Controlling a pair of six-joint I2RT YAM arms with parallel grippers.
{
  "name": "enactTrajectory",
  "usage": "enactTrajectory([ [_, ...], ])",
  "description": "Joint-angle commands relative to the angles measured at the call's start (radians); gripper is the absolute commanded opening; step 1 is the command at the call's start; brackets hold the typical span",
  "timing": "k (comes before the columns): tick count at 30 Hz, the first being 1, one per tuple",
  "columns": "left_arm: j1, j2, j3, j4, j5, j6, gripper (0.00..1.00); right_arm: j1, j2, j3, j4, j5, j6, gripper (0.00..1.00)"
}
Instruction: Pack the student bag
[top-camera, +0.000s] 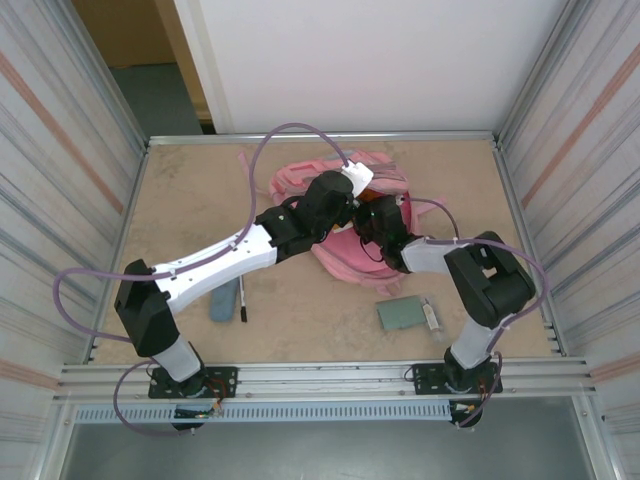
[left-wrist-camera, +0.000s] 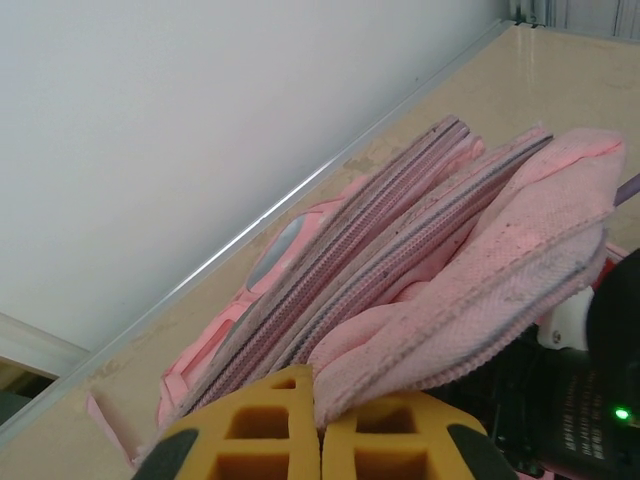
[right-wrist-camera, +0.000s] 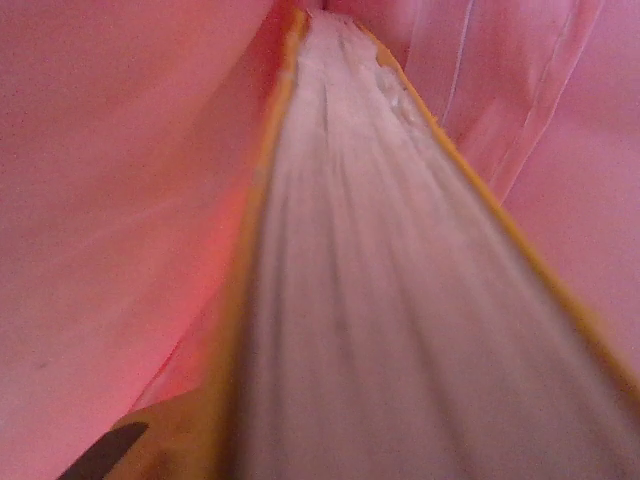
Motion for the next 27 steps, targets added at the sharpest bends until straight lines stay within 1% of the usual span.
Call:
enactTrajectory([
  [1,-0.009,-0.032,0.028,0.133,0.028,-0.022,0.00,0.008,0.049,0.060,0.070,0.055,0.025,0.23],
  [3,-0.010,-0.036,0.037,0.112,0.047,-0.045,0.00,0.010,0.088,0.086,0.035,0.069,0.065,0.23],
  [5,-0.011,-0.045,0.032,0.098,0.059,-0.069,0.00,0.012,0.124,0.114,0.005,0.076,0.131,0.28],
  [6,-0.013,-0.053,0.022,0.105,0.067,-0.075,0.00,0.013,0.146,0.129,0.012,0.077,0.146,0.31],
  [9,-0.013,-0.067,-0.001,0.133,0.078,-0.073,0.00,0.013,0.190,0.180,0.008,0.071,0.151,0.34],
  [12,-0.013,-0.072,-0.009,0.126,0.045,-0.056,0.00,0.011,0.219,0.215,-0.021,0.046,0.150,0.41],
  [14,-0.006,-0.072,-0.036,0.156,0.018,-0.032,0.00,0.006,0.226,0.212,-0.028,0.012,0.163,0.45],
  [16,0.009,-0.065,-0.047,0.160,0.015,-0.031,0.00,0.005,0.209,0.191,-0.056,-0.016,0.185,0.52],
  [19,0.015,-0.057,-0.049,0.133,-0.005,-0.022,0.00,0.008,0.160,0.182,-0.172,-0.053,0.186,0.60],
  [23,0.019,-0.042,-0.070,0.175,-0.039,0.003,0.00,0.016,0.088,0.151,-0.234,-0.066,0.157,0.65],
  [27,0.031,-0.037,-0.069,0.175,-0.049,0.018,0.00,-0.009,0.036,0.165,-0.366,-0.110,0.083,0.73],
])
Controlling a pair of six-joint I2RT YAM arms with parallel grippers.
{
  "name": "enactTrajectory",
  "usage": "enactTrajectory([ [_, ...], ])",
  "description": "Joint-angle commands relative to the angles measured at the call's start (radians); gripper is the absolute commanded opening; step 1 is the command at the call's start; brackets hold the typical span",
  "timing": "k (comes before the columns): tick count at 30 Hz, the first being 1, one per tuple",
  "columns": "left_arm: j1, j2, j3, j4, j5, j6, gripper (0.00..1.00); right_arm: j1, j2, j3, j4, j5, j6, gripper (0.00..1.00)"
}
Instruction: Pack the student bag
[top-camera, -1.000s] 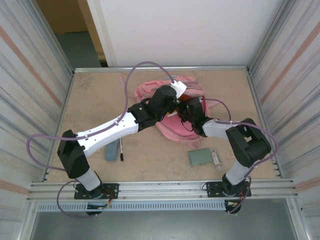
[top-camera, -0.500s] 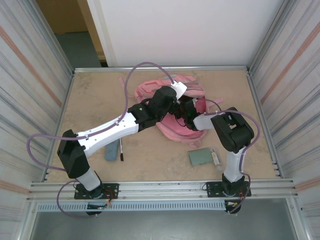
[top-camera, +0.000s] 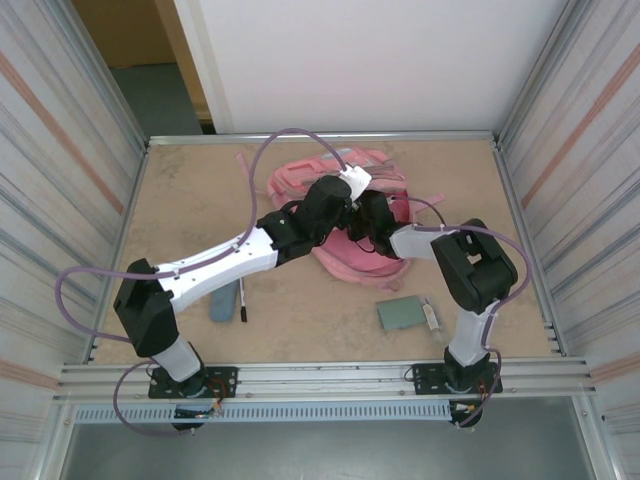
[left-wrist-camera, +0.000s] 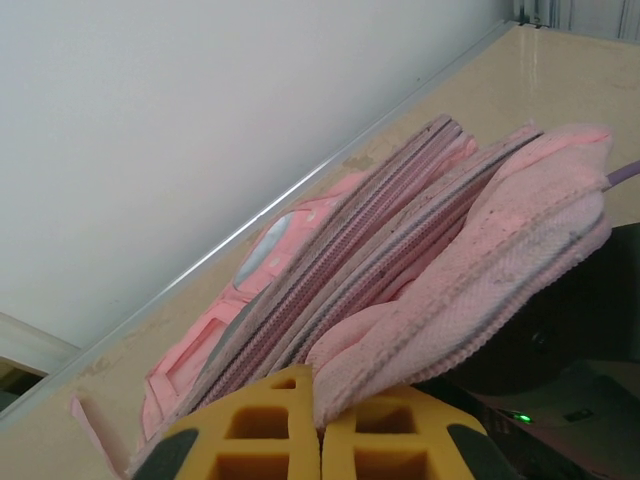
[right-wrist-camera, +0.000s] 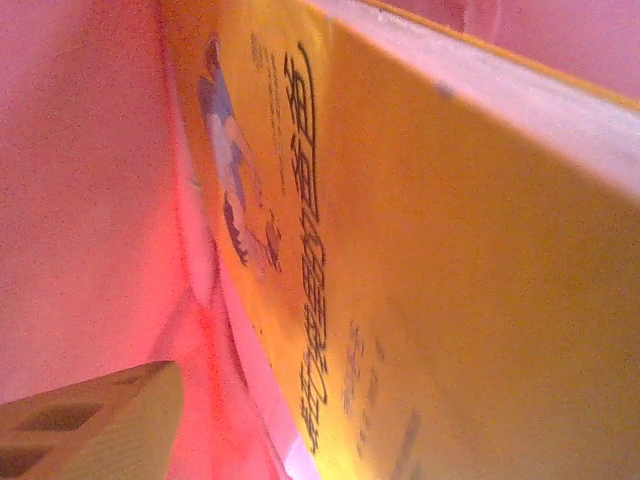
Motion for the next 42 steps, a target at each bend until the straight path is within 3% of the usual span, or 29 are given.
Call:
enactTrajectory([
  [1,0.023,-0.034,-0.008,0.104,-0.049,0.022,0.00,-0.022,-0.074,-0.001,-0.163,-0.060,-0.081,0.74],
  [8,0.042,-0.053,-0.067,0.121,-0.049,0.032,0.00,-0.045,-0.285,-0.112,-0.291,-0.050,-0.235,0.75],
  [16,0.066,-0.083,-0.169,0.074,0.011,-0.075,0.02,-0.067,-0.616,-0.229,-0.516,0.040,-0.465,0.76],
  [20,0.061,-0.130,-0.207,-0.018,0.188,-0.116,0.06,-0.085,-0.748,-0.263,-0.583,0.061,-0.588,0.79],
  [25,0.056,-0.251,-0.334,-0.052,0.374,-0.183,0.22,-0.139,-0.819,-0.238,-0.710,0.024,-0.728,0.80],
  [31,0.067,-0.437,-0.432,-0.199,0.486,-0.260,0.31,-0.181,-0.886,-0.216,-0.724,0.005,-0.893,0.80],
  [32,0.075,-0.460,-0.440,-0.221,0.507,-0.266,0.53,-0.180,-0.881,-0.205,-0.714,-0.008,-0.918,0.80],
  [33,0.088,-0.483,-0.449,-0.235,0.521,-0.281,0.66,-0.176,-0.870,-0.191,-0.700,-0.025,-0.942,0.80],
  [35,0.136,-0.513,-0.471,-0.233,0.539,-0.313,0.68,-0.164,-0.821,-0.165,-0.675,-0.065,-0.972,0.79],
  [39,0.325,-0.478,-0.503,-0.190,0.577,-0.434,0.68,-0.117,-0.710,-0.105,-0.662,-0.100,-1.004,0.79],
  [42,0.421,-0.333,-0.392,-0.353,0.473,-0.562,0.76,-0.095,-0.641,-0.077,-0.651,-0.127,-1.012,0.80],
])
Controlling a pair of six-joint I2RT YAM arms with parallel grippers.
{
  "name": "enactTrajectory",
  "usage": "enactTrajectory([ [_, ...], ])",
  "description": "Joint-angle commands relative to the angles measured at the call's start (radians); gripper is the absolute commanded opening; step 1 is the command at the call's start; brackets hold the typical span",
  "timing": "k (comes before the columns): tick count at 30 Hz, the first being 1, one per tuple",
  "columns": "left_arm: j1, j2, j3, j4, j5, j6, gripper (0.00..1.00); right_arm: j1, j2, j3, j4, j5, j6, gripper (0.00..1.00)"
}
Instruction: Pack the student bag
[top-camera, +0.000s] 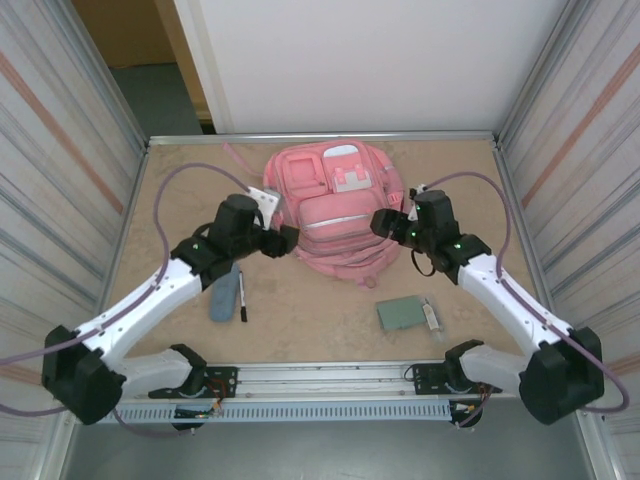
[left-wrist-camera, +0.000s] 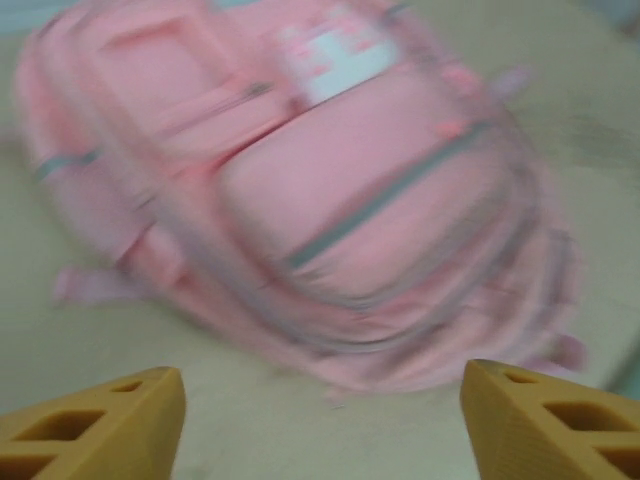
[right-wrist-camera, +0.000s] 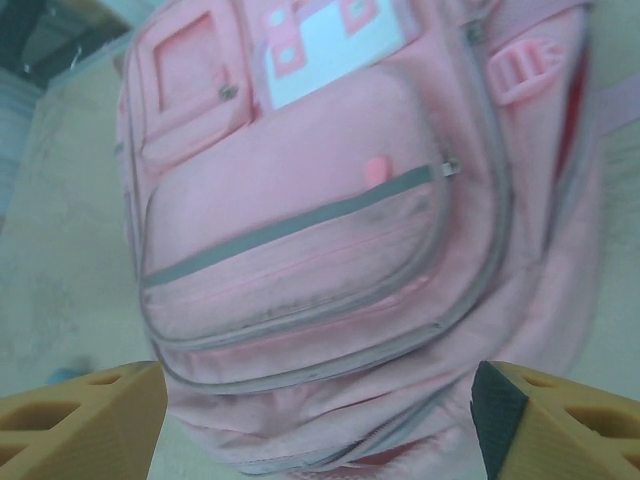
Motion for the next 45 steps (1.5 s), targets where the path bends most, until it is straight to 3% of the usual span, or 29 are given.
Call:
enactTrajectory([
  [1,0.087,0.157,0.111,-0.179,-0.034,-0.151,0.78,0.019,0.057,0.047,0.006,-0.053,-0.063,0.80],
  [4,0.159,0.326,0.200,-0.204,-0.019,-0.181,0.81,0.020,0.100,0.062,-0.008,-0.052,-0.073,0.80],
  [7,0.216,0.421,0.216,-0.106,0.097,-0.279,0.76,0.024,0.136,0.067,-0.006,-0.076,-0.083,0.79],
  [13,0.257,0.617,0.316,0.048,0.168,-0.349,0.82,0.053,0.206,0.066,-0.010,-0.075,-0.091,0.79],
  [16,0.266,0.698,0.344,0.151,0.269,-0.375,0.80,0.071,0.235,0.065,-0.016,-0.054,-0.111,0.79],
  [20,0.264,0.745,0.347,0.230,0.319,-0.403,0.77,0.071,0.255,0.052,-0.004,-0.042,-0.118,0.79],
  [22,0.262,0.751,0.334,0.259,0.333,-0.408,0.68,0.071,0.264,0.048,-0.003,-0.035,-0.129,0.79],
  [26,0.241,0.708,0.262,0.288,0.350,-0.417,0.39,0.051,0.293,0.041,0.004,-0.036,-0.146,0.79],
  [28,0.219,0.671,0.213,0.288,0.326,-0.420,0.30,0.029,0.316,0.048,0.003,-0.043,-0.151,0.79],
  [32,0.181,0.566,0.095,0.262,0.265,-0.459,0.26,-0.025,0.371,0.076,0.031,-0.071,-0.155,0.78],
  [34,0.147,0.497,0.012,0.273,0.205,-0.521,0.18,-0.039,0.418,0.105,0.071,-0.110,-0.127,0.76],
  [38,0.072,0.396,-0.080,0.267,0.155,-0.614,0.17,-0.030,0.510,0.158,0.177,-0.099,-0.123,0.75],
  [41,-0.001,0.348,-0.101,0.213,0.065,-0.643,0.23,-0.049,0.613,0.258,0.192,-0.164,-0.130,0.73],
  [45,0.003,0.351,-0.094,0.131,0.066,-0.660,0.38,-0.054,0.662,0.340,0.212,-0.166,-0.146,0.72],
])
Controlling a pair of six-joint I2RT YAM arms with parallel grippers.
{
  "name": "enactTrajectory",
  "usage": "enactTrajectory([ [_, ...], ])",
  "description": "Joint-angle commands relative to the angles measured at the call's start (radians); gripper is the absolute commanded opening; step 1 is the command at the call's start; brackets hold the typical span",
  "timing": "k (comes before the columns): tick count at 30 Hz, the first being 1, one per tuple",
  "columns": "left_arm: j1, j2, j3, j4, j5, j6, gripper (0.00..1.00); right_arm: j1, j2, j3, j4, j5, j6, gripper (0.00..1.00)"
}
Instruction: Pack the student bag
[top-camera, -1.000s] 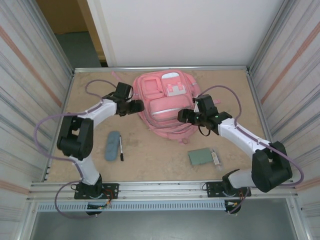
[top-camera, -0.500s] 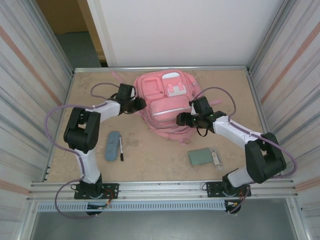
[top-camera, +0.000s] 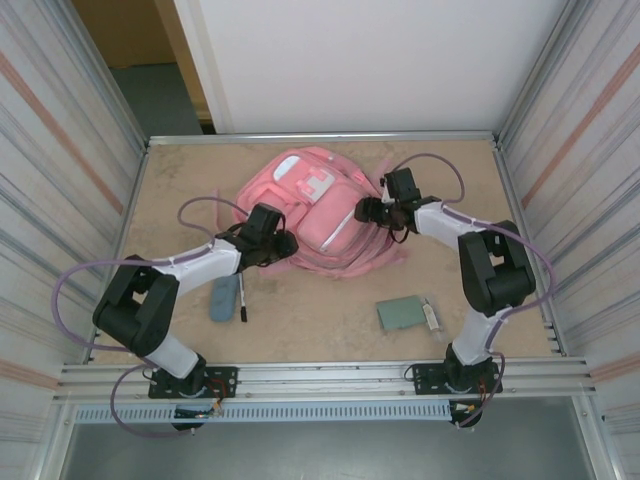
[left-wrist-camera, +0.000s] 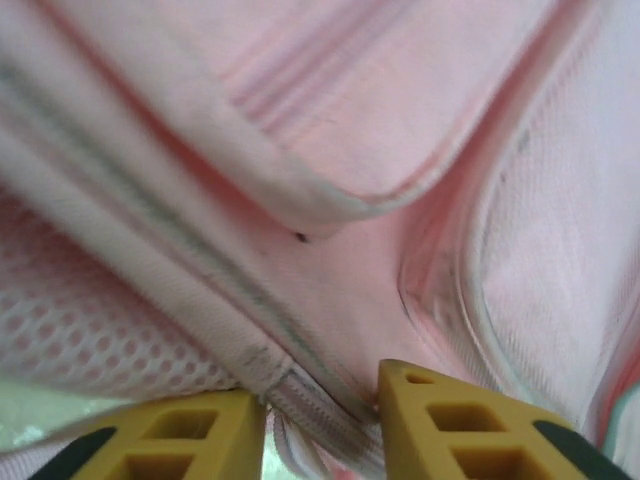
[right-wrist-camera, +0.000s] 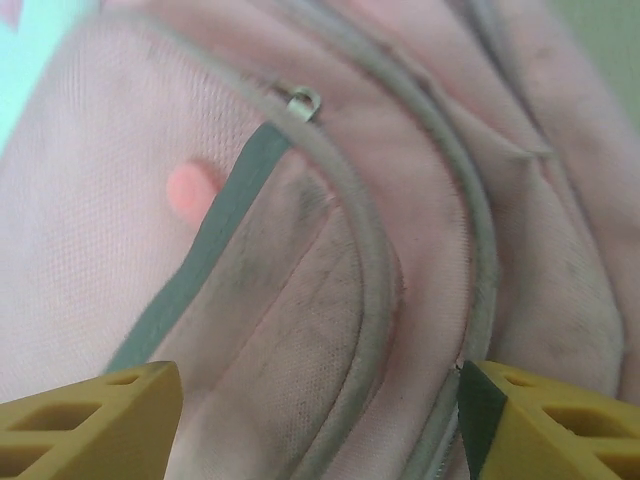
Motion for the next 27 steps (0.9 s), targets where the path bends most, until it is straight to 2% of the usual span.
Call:
enactTrajectory([
  [1,0.002,-0.024,-0.016,-0.084,0.010,-0.050,0.44,0.011,0.017,0.053,0.069,-0.072,-0.024,0.72],
  [3,0.020,-0.039,-0.028,-0.150,-0.037,-0.093,0.61,-0.019,-0.009,0.065,0.042,-0.100,-0.025,0.71],
  [6,0.046,-0.056,0.014,-0.319,-0.140,-0.109,0.70,-0.036,-0.139,0.034,-0.020,-0.175,-0.033,0.69],
  [9,0.067,-0.074,0.007,-0.295,-0.145,-0.105,0.73,0.022,-0.277,-0.016,-0.112,-0.157,-0.081,0.69],
  [12,0.107,-0.034,0.036,-0.256,-0.099,-0.091,0.73,0.159,-0.378,-0.106,-0.160,-0.076,-0.123,0.70],
  [15,0.111,0.020,0.089,-0.232,-0.134,-0.052,0.72,0.294,-0.421,-0.194,-0.145,0.005,-0.113,0.70],
  [17,0.111,0.048,0.108,-0.198,-0.138,-0.035,0.71,0.348,-0.426,-0.242,-0.116,0.029,-0.099,0.70],
  [20,0.112,0.079,0.124,-0.153,-0.129,-0.041,0.59,0.380,-0.400,-0.289,-0.070,0.041,-0.068,0.70],
  [24,0.102,0.090,0.096,-0.092,-0.101,-0.052,0.26,0.377,-0.323,-0.296,-0.039,0.077,-0.082,0.70],
  [27,0.085,0.061,0.082,-0.108,-0.108,-0.051,0.10,0.340,-0.259,-0.279,-0.026,0.119,-0.106,0.69],
])
